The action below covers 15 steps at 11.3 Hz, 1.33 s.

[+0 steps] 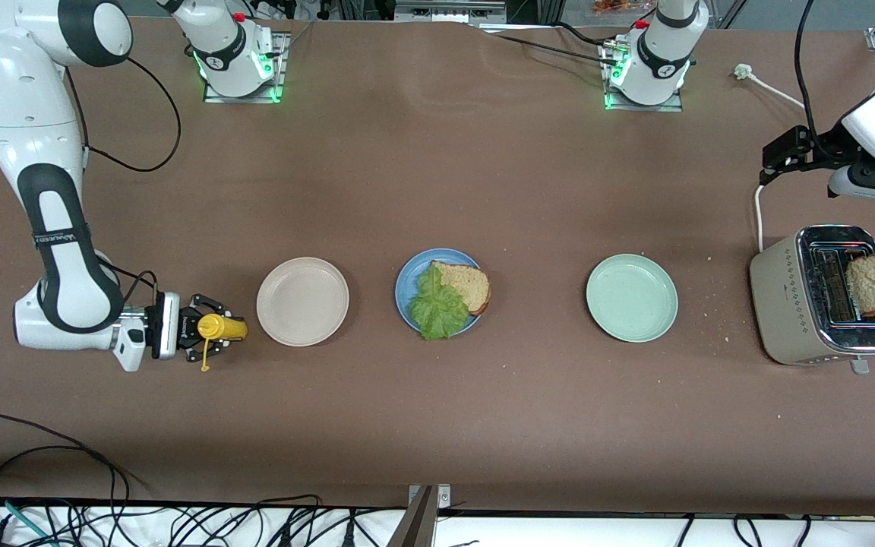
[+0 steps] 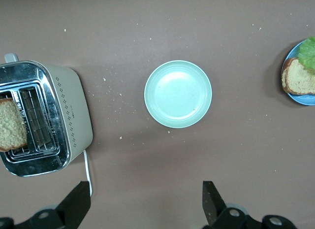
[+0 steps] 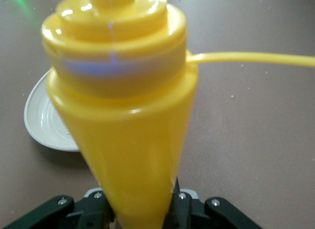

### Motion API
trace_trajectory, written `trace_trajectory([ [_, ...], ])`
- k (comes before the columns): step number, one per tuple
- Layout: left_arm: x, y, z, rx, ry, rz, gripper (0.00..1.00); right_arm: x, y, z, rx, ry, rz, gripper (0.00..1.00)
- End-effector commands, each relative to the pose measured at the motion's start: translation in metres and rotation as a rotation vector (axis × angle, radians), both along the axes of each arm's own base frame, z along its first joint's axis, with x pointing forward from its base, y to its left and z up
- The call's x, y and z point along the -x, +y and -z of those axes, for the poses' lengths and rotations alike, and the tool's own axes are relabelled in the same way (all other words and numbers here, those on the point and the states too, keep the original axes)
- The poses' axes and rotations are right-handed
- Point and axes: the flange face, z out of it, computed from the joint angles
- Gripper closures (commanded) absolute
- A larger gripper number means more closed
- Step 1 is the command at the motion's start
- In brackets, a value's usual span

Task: Make sandwich in blue plate with both arms
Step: 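Lift the mustard bottle and carry it over the blue plate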

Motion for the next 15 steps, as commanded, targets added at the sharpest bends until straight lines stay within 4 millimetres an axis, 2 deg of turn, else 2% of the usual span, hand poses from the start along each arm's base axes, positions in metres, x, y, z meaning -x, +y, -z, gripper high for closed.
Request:
trace_trajectory([
  [1,0.001,-0.001,-0.004,0.019,-0.004,0.0,0.0,-0.014,0.023,-0.058,0.197,0.085,0.026,1.0],
  [3,0.001,0.0,-0.005,0.019,-0.005,-0.001,0.0,-0.017,0.052,-0.105,0.357,0.112,0.057,1.0],
  [6,0.001,0.0,-0.004,0.019,-0.004,-0.003,0.0,-0.009,0.101,-0.147,0.509,0.142,0.103,1.0],
  [7,0.001,0.0,-0.005,0.019,-0.005,-0.003,0.0,-0.006,0.117,-0.153,0.554,0.156,0.124,1.0],
  [9,0.001,0.0,-0.005,0.019,-0.005,-0.003,0.0,0.004,0.166,-0.173,0.66,0.155,0.167,1.0],
  [11,0.001,0.0,-0.004,0.019,-0.004,-0.003,0.0,0.016,0.211,-0.184,0.752,0.148,0.208,1.0],
  [15,0.001,0.001,-0.004,0.019,-0.004,-0.004,0.0,0.037,0.267,-0.185,0.889,0.14,0.261,1.0],
])
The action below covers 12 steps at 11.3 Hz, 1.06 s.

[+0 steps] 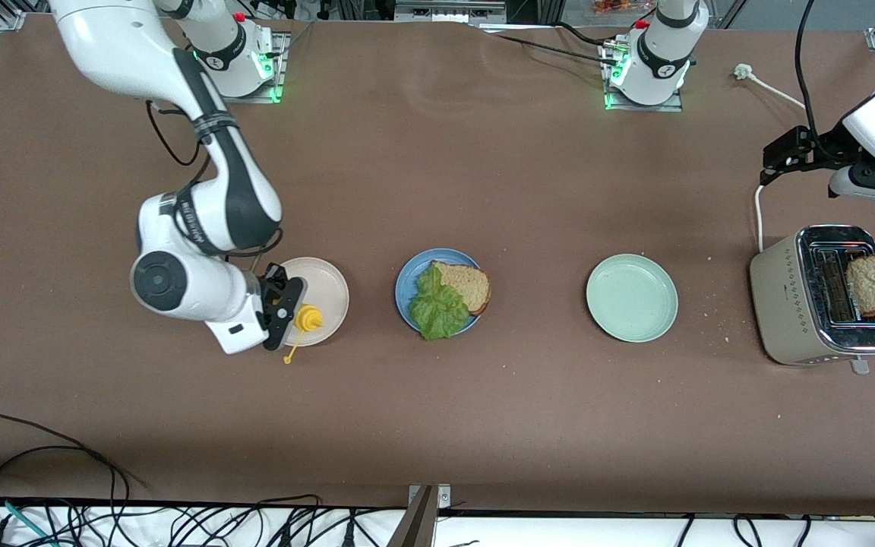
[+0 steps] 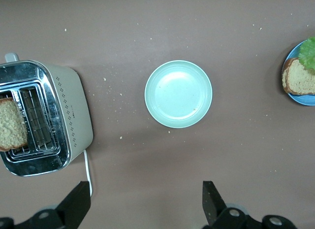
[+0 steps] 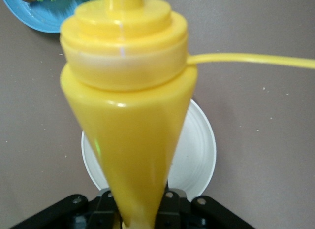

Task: Make sandwich in blue plate with both arms
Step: 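Lift the mustard bottle and carry it over the blue plate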

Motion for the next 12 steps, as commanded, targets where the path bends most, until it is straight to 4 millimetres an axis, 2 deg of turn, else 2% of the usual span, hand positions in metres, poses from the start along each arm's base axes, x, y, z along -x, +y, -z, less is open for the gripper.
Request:
trace_trajectory([
  [1,0.001,0.0,-0.004,0.019,-0.004,-0.002,0.0,0.024,0.032,-0.011,0.139,-0.009,0.045,1.0],
  [5,0.001,0.0,-0.004,0.019,-0.004,-0.002,0.0,0.068,0.106,-0.007,0.379,-0.073,0.03,1.0],
  [7,0.001,0.0,-0.004,0.019,-0.004,-0.002,0.0,0.088,0.135,0.001,0.48,-0.114,0.015,1.0],
  [12,0.001,0.001,-0.004,0.019,-0.003,-0.004,0.0,0.139,0.194,0.052,0.718,-0.23,0.002,1.0],
])
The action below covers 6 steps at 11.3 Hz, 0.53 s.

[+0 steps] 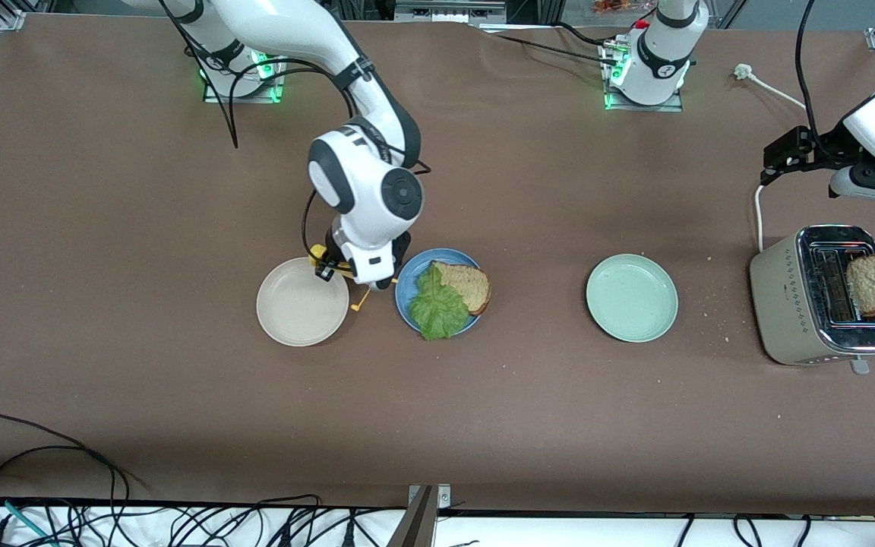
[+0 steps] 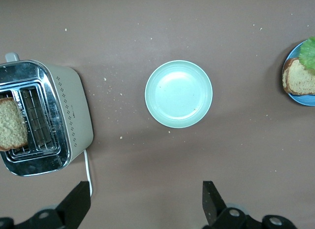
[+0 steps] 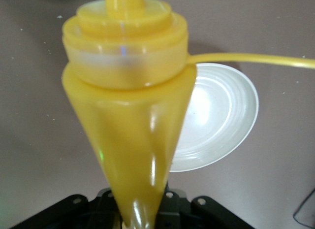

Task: Make sandwich in blue plate with both arms
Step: 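Lift the mustard bottle and carry it over the blue plate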

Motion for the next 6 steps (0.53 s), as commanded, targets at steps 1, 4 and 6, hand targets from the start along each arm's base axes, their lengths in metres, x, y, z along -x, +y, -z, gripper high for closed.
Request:
trace_trajectory([
  [1,0.001,0.0,-0.004,0.019,-0.004,-0.003,0.0,0.025,0.029,0.03,0.126,-0.09,-0.005,1.0],
  [4,0.001,0.0,-0.004,0.019,-0.004,-0.003,0.0,0.038,0.048,0.053,0.215,-0.118,-0.003,1.0],
  [6,0.001,0.0,-0.004,0.019,-0.004,-0.001,0.0,0.043,0.057,0.062,0.251,-0.135,-0.006,1.0],
])
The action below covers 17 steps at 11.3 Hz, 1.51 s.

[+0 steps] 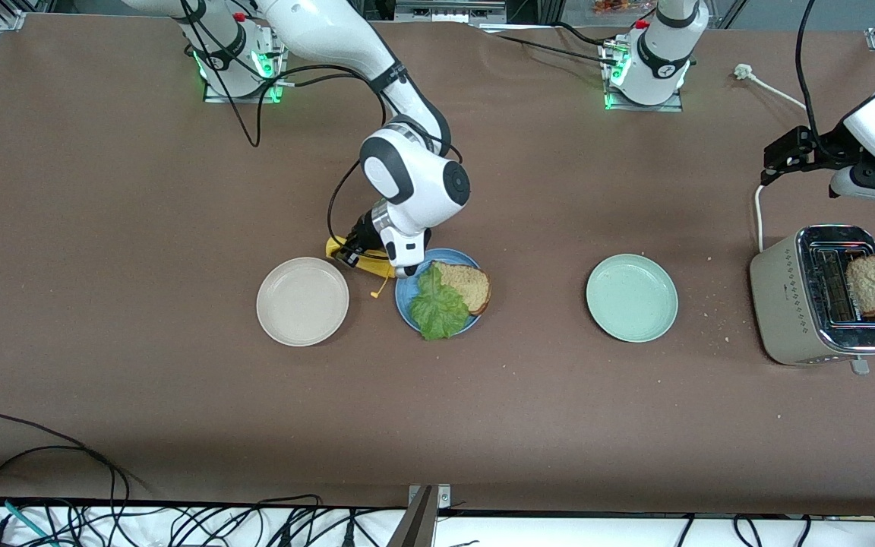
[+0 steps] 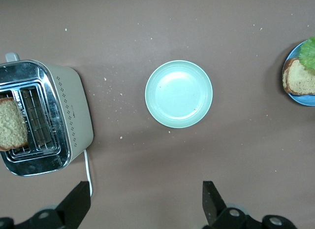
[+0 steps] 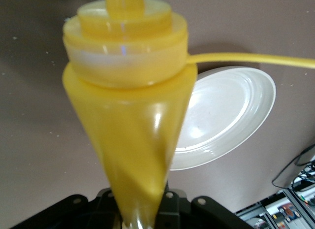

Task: Make sandwich in blue plate with both arms

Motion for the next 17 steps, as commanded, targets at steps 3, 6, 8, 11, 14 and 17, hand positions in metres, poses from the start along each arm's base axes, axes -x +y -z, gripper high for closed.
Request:
trace_trajectory([
  [3,0.001,-0.001,-0.004,0.019,-0.004,-0.001,0.0,0.001,0.016,0.009,0.067,-0.046,0.0,1.0],
  [6,0.001,-0.001,-0.004,0.019,-0.004,-0.001,0.0,0.002,0.015,0.015,0.072,-0.06,0.018,1.0],
  [8,0.001,-0.001,-0.004,0.019,-0.004,-0.001,0.0,0.002,0.015,0.015,0.072,-0.06,0.018,1.0],
  [11,0.001,-0.002,-0.004,0.019,-0.004,0.001,0.0,0.0,0.014,0.014,0.063,-0.057,0.027,1.0],
  [14,0.001,0.0,-0.004,0.019,-0.004,-0.002,0.0,-0.004,0.01,0.01,0.055,-0.057,0.035,1.0],
  [17,0.001,0.0,-0.004,0.019,-0.004,-0.002,0.0,-0.02,-0.003,-0.022,-0.032,-0.039,0.075,1.0],
])
